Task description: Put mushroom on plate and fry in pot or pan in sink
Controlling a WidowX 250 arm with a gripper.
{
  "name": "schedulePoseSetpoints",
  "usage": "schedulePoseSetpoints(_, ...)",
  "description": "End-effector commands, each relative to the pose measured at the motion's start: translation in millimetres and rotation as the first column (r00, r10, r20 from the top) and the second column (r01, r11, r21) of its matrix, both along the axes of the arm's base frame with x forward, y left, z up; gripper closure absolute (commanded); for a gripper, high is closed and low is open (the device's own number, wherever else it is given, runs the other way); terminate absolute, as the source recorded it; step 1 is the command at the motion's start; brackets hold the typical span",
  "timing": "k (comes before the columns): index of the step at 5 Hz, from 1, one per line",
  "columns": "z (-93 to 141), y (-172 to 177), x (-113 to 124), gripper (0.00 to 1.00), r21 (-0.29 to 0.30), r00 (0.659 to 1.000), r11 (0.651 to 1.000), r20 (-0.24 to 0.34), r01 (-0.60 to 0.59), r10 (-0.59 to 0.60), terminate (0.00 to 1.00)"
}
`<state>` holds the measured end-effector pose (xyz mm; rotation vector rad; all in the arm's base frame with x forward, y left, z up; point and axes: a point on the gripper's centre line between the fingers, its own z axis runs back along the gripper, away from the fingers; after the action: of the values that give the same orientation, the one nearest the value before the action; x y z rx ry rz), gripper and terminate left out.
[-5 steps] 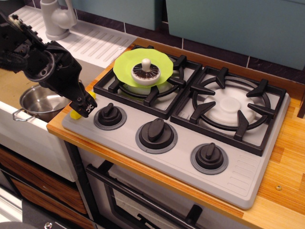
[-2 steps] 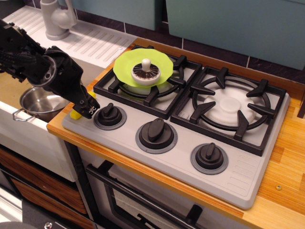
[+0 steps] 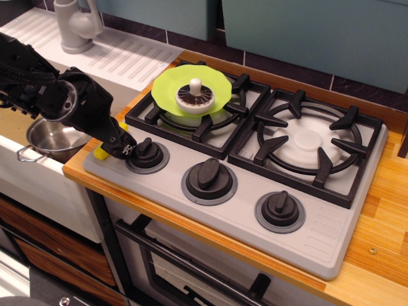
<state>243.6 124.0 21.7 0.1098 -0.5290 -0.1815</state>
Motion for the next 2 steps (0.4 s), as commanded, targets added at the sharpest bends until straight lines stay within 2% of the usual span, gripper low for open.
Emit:
schedulePoseSetpoints(1, 2.6, -3.2, 3.2, 1.00, -0.018, 1.000, 1.000, -0.016, 0.012, -0.012, 0.00)
schedulePoseSetpoints(2, 10.6, -3.4, 3.9, 1.00, -0.044, 0.998, 0.999, -0.057, 0.009, -0.012, 0.00)
